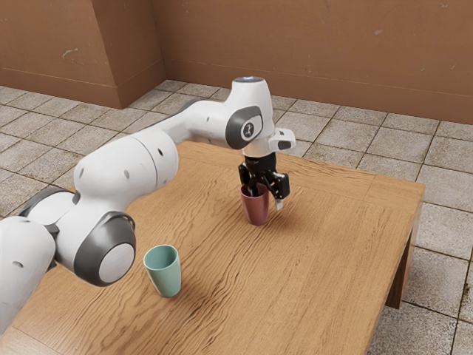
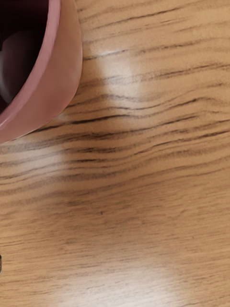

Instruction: Place the right cup onto the left cup

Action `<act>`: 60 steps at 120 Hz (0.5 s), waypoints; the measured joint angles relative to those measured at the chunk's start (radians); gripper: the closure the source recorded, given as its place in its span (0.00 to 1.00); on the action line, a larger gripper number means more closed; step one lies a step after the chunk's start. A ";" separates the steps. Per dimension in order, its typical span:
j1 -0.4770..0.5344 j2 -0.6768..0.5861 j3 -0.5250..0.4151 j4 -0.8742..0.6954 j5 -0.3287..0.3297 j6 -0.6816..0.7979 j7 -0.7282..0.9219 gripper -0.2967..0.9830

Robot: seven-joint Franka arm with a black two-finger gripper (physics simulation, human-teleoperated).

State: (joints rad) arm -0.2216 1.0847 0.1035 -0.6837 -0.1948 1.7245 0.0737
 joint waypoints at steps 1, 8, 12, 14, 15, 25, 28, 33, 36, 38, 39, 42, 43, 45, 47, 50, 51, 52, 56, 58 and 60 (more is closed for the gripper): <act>0.000 0.000 0.000 -0.001 0.000 0.000 0.000 0.38; 0.000 0.000 0.001 -0.004 0.000 0.002 -0.001 0.44; 0.001 0.000 0.002 -0.006 0.000 0.003 -0.001 0.48; 0.001 0.000 0.001 -0.006 0.000 0.003 -0.001 0.50; 0.001 0.000 0.001 -0.007 0.000 0.003 -0.001 0.52; 0.001 0.000 0.002 -0.012 -0.001 0.004 -0.002 0.64; 0.001 0.000 0.003 -0.012 -0.001 0.004 -0.002 0.66; 0.001 0.000 0.006 -0.013 -0.001 0.004 -0.002 0.70; 0.001 0.000 0.008 -0.013 -0.001 0.004 -0.002 0.72; 0.001 0.000 0.008 -0.013 -0.001 0.004 -0.002 0.73; 0.001 0.000 0.008 -0.013 -0.001 0.004 -0.003 0.74; 0.001 0.000 0.009 -0.013 0.000 0.003 -0.003 0.75; 0.001 0.000 0.009 -0.013 0.000 0.003 -0.003 0.76; 0.001 0.000 0.010 -0.013 -0.001 0.003 -0.003 0.77; 0.000 0.000 0.010 -0.014 -0.001 0.003 -0.003 0.77; 0.000 0.000 0.010 -0.014 0.000 0.003 -0.003 0.78; 0.000 0.000 0.010 -0.014 0.000 0.003 -0.003 0.79; 0.000 0.000 0.010 -0.014 0.000 0.003 -0.003 0.79; 0.000 0.000 0.010 -0.014 0.000 0.003 -0.004 0.80; 0.001 0.000 0.010 -0.014 0.001 0.003 -0.004 0.81; 0.000 0.000 0.010 -0.014 0.001 0.003 -0.004 0.81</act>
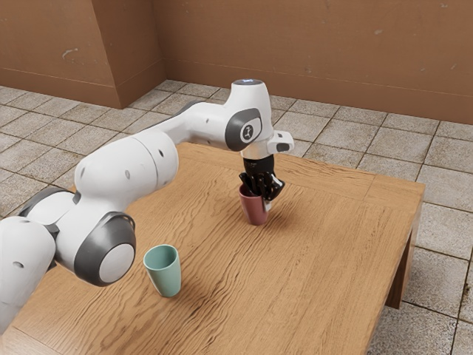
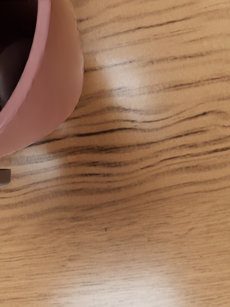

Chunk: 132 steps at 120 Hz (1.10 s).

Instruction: Place the right cup onto the left cup

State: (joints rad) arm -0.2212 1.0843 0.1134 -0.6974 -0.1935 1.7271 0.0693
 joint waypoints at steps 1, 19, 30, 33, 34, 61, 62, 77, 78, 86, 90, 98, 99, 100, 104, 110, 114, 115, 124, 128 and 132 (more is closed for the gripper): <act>0.000 0.000 0.000 0.000 0.000 0.000 0.000 0.82; -0.001 -0.001 0.002 0.000 0.004 -0.003 -0.003 0.84; 0.000 -0.015 0.004 -0.003 0.004 -0.011 -0.004 0.83; 0.000 -0.025 0.004 -0.009 0.004 -0.014 -0.004 0.83; 0.000 -0.029 0.004 -0.012 0.004 -0.014 -0.004 0.83; -0.015 -0.208 0.000 -0.197 0.031 -0.022 -0.014 0.84; -0.017 -0.222 0.000 -0.215 0.033 -0.022 -0.015 0.84; -0.043 -0.425 -0.002 -0.472 0.076 -0.012 -0.031 0.84; -0.044 -0.442 -0.002 -0.493 0.080 -0.010 -0.033 0.84; -0.056 -0.567 -0.002 -0.656 0.115 0.016 -0.043 0.84; -0.062 -0.626 -0.002 -0.723 0.136 0.028 -0.050 0.84; -0.068 -0.733 -0.002 -0.849 0.173 0.049 -0.066 0.84; -0.068 -0.746 -0.002 -0.865 0.178 0.052 -0.068 0.84; -0.069 -0.758 -0.002 -0.878 0.182 0.054 -0.070 0.84; -0.071 -0.814 -0.002 -0.950 0.199 0.069 -0.080 0.84; -0.073 -0.882 -0.002 -1.041 0.219 0.098 -0.095 0.84; -0.071 -0.924 -0.002 -1.103 0.229 0.119 -0.105 0.84; -0.070 -0.934 -0.002 -1.118 0.232 0.125 -0.108 0.84; -0.061 -1.001 -0.002 -1.233 0.246 0.176 -0.131 0.84; -0.057 -1.017 -0.001 -1.264 0.250 0.196 -0.141 0.84; -0.054 -1.027 -0.001 -1.289 0.253 0.215 -0.150 0.84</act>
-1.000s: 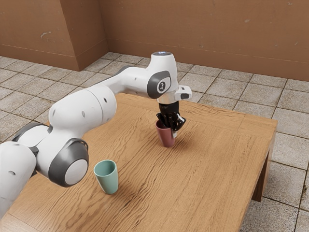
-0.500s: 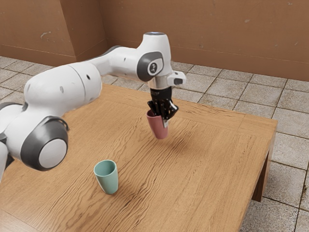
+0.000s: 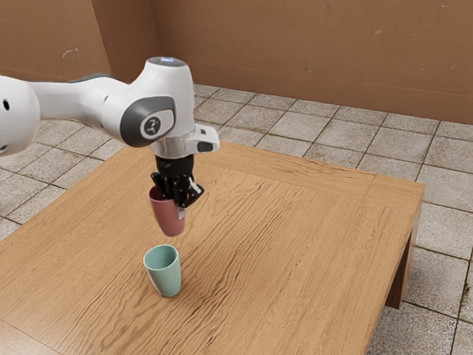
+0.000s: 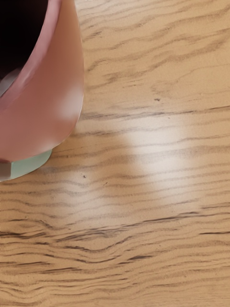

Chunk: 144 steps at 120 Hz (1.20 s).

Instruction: Place the right cup onto the left cup

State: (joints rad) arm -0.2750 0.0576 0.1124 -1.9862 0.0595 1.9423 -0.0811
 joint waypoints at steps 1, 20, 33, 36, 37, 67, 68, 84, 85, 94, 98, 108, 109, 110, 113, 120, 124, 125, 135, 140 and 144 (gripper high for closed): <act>0.001 -0.002 0.000 -0.005 0.001 0.005 -0.002 0.84; 0.023 -0.055 -0.004 -0.104 0.006 0.081 -0.046 0.84; 0.029 -0.078 0.002 -0.130 0.007 0.120 -0.072 0.84; 0.032 -0.086 0.002 -0.136 0.007 0.127 -0.077 0.84; 0.032 -0.089 0.002 -0.139 0.007 0.129 -0.079 0.84; -0.036 -0.153 -0.004 -0.217 0.004 0.170 -0.138 0.84; -0.037 -0.156 -0.004 -0.219 0.004 0.171 -0.140 0.84; -0.035 -0.195 -0.004 -0.270 -0.003 0.178 -0.166 0.84; -0.035 -0.197 -0.004 -0.272 -0.004 0.178 -0.168 0.84; -0.029 -0.205 -0.003 -0.282 -0.006 0.181 -0.180 0.84; -0.028 -0.206 -0.003 -0.285 -0.006 0.182 -0.185 0.84; -0.025 -0.213 -0.003 -0.301 -0.008 0.183 -0.197 0.84; -0.025 -0.214 -0.003 -0.303 -0.008 0.183 -0.198 0.84; -0.025 -0.215 -0.003 -0.305 -0.008 0.183 -0.199 0.84; -0.024 -0.217 -0.003 -0.310 -0.008 0.183 -0.202 0.84; -0.023 -0.220 -0.003 -0.319 -0.010 0.184 -0.209 0.84; -0.023 -0.221 -0.003 -0.322 -0.012 0.185 -0.213 0.84; -0.023 -0.221 -0.003 -0.323 -0.013 0.185 -0.214 0.84; -0.020 -0.221 -0.003 -0.325 -0.016 0.187 -0.222 0.84; -0.020 -0.221 -0.003 -0.326 -0.017 0.187 -0.226 0.84; -0.020 -0.220 -0.003 -0.326 -0.018 0.187 -0.229 0.84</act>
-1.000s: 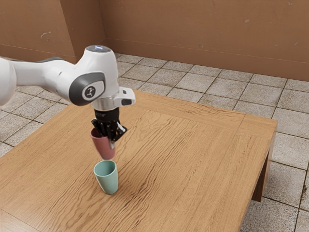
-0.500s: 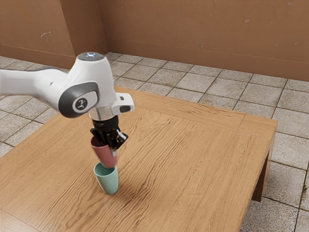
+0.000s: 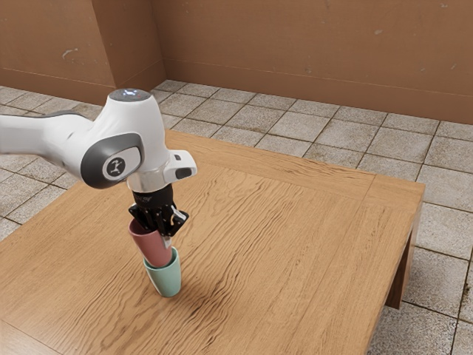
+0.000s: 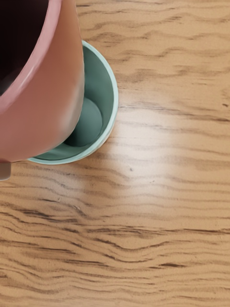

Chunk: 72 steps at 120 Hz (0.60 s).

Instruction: Place the right cup onto the left cup

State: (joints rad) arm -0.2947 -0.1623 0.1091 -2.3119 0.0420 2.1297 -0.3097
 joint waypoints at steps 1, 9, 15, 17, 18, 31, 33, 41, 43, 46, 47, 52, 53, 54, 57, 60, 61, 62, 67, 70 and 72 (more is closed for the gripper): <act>0.000 0.000 0.000 0.000 0.000 0.000 -0.001 0.84; 0.000 0.001 0.000 0.000 -0.002 0.001 -0.006 0.84; 0.000 0.001 0.000 0.000 -0.002 0.001 -0.009 0.84; 0.000 0.001 0.000 0.000 -0.002 0.001 -0.010 0.84; 0.000 0.002 0.000 0.000 -0.002 0.001 -0.011 0.84; 0.000 0.005 0.000 0.001 -0.006 0.002 -0.015 0.67; 0.000 0.005 0.000 0.001 -0.007 0.002 -0.016 0.64; 0.000 0.005 0.000 0.001 -0.008 0.002 -0.019 0.54; 0.000 0.005 0.000 0.001 -0.008 0.002 -0.019 0.51; 0.000 0.005 0.000 0.001 -0.009 0.002 -0.020 0.48; 0.000 0.005 0.000 0.001 -0.009 0.002 -0.021 0.48; 0.000 0.005 0.000 0.001 -0.009 0.002 -0.022 0.43; 0.000 0.005 0.000 0.001 -0.009 0.002 -0.022 0.43; 0.000 0.005 0.000 0.001 -0.009 0.002 -0.022 0.42; 0.000 0.004 0.001 0.001 -0.009 0.002 -0.023 0.40; 0.000 0.004 0.001 0.001 -0.009 0.002 -0.024 0.38; 0.001 0.004 0.001 0.001 -0.009 0.002 -0.024 0.38; 0.000 0.004 0.001 0.001 -0.009 0.002 -0.024 0.37; 0.000 0.004 0.000 0.001 -0.009 0.002 -0.026 0.35; 0.000 0.004 0.000 0.001 -0.010 0.002 -0.026 0.34; 0.000 0.004 0.000 0.002 -0.010 0.002 -0.027 0.33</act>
State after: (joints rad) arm -0.2944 -0.1580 0.1092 -2.3102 0.0324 2.1316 -0.3364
